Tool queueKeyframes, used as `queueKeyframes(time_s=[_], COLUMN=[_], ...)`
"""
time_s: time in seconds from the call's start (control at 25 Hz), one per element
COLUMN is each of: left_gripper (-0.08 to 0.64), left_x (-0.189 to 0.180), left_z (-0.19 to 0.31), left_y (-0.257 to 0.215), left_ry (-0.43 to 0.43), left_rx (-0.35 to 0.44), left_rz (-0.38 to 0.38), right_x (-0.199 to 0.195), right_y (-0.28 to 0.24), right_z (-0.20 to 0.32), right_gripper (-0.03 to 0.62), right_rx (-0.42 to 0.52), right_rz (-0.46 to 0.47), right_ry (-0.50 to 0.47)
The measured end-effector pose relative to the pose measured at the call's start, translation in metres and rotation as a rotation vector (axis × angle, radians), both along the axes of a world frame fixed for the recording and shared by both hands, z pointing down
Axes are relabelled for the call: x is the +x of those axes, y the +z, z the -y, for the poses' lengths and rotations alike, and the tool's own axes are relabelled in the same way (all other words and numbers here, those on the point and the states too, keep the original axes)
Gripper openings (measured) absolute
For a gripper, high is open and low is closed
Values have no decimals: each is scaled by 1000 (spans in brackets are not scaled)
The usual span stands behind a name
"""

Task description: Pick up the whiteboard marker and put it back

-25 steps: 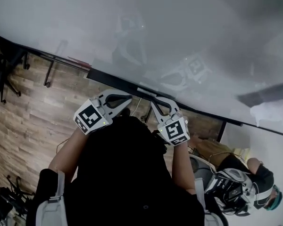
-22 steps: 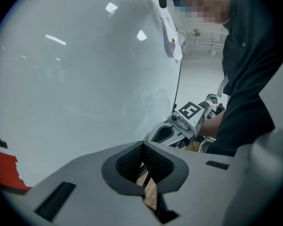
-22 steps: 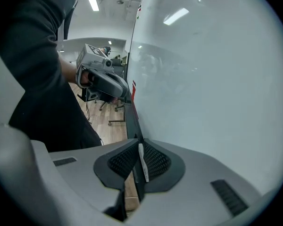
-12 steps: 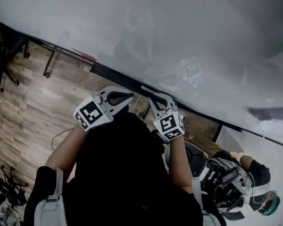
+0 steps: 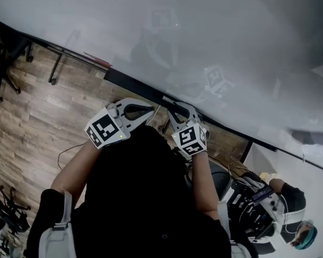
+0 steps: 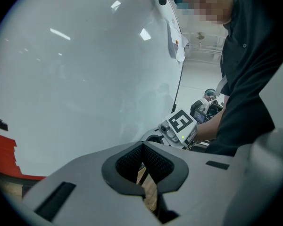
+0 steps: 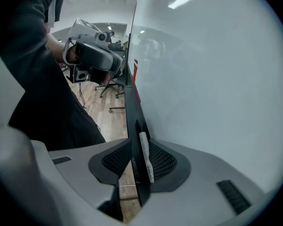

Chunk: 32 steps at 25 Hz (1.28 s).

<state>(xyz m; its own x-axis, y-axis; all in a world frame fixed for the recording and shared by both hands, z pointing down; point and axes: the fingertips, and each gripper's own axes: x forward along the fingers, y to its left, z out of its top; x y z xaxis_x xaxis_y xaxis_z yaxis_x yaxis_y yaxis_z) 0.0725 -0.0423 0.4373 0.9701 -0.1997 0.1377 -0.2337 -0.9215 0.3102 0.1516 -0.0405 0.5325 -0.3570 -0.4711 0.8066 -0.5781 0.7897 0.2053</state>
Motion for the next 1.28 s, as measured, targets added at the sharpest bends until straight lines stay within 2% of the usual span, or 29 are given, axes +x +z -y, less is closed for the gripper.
queueKeyframes(time_s=[0.32, 0.56, 1.28], left_gripper=[12, 12, 12], left_x=[-1, -4, -2], left_z=[12, 10, -7], left_y=[21, 25, 24], left_ry=[-1, 0, 14], left_rx=[-6, -13, -24], left_rz=[2, 1, -3], right_x=[4, 4, 14], right_y=[32, 49, 58], right_z=[17, 16, 16], right_gripper=[114, 114, 98], right_rx=[38, 27, 77], right_rz=[-98, -171, -337], right_ry=[14, 8, 30])
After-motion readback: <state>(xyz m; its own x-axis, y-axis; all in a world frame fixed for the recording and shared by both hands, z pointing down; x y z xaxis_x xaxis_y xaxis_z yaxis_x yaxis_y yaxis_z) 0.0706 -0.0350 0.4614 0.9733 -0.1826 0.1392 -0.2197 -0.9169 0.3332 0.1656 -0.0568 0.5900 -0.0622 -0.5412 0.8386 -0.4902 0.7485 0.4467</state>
